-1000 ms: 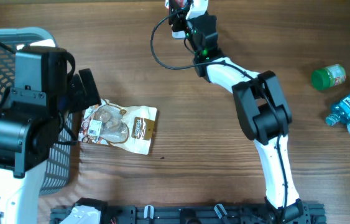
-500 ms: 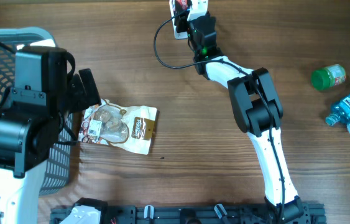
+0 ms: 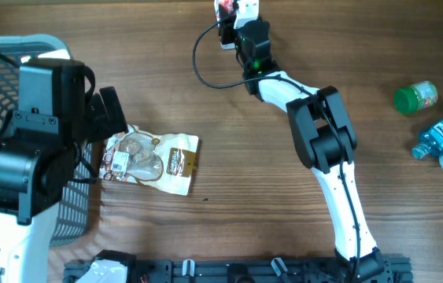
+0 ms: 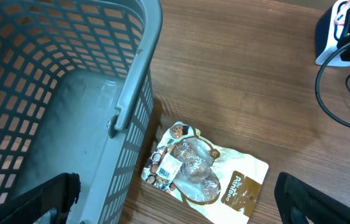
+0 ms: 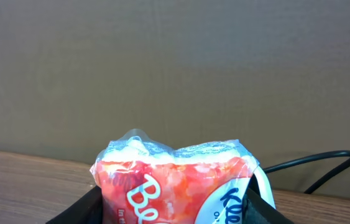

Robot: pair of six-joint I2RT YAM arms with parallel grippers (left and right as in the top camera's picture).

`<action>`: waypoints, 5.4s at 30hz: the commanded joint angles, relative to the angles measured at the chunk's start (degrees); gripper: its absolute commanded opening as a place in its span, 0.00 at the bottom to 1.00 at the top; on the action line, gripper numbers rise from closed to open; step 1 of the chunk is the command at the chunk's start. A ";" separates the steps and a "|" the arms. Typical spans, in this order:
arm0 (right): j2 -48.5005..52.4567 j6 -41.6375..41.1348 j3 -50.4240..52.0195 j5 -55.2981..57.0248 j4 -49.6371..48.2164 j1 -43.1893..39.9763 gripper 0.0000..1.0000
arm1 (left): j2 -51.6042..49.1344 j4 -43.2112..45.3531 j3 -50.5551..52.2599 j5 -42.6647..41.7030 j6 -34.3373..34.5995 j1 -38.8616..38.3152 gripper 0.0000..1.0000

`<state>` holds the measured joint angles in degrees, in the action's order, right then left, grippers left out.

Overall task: Scan the item barcode
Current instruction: 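Carry the tissue pack rightward and set it beside the mouthwash, then move the right gripper to the snack bag and grasp its edge, then reach the left gripper to the snack bag's left side and grasp it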

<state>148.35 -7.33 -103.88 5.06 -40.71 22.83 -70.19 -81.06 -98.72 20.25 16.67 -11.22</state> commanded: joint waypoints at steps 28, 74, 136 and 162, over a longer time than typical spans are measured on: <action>-44.50 -25.70 26.71 11.34 82.01 -47.25 0.54 | 0.00 -0.04 0.13 -0.11 0.33 0.15 1.00; -36.37 -66.42 62.73 -48.30 13.79 15.26 1.00 | -7.06 9.84 0.13 -1.75 0.31 0.15 1.00; -34.25 -10.82 53.86 -64.46 47.82 -14.29 0.05 | -55.69 16.63 0.26 -70.01 -13.92 9.22 1.00; -34.25 -12.35 53.83 -65.61 47.91 -14.29 0.05 | -60.02 25.38 15.32 -76.15 -29.73 9.66 0.04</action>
<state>115.13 -19.64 -50.28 -59.59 7.14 8.67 -129.86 -55.86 -83.83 -54.57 -12.40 -1.76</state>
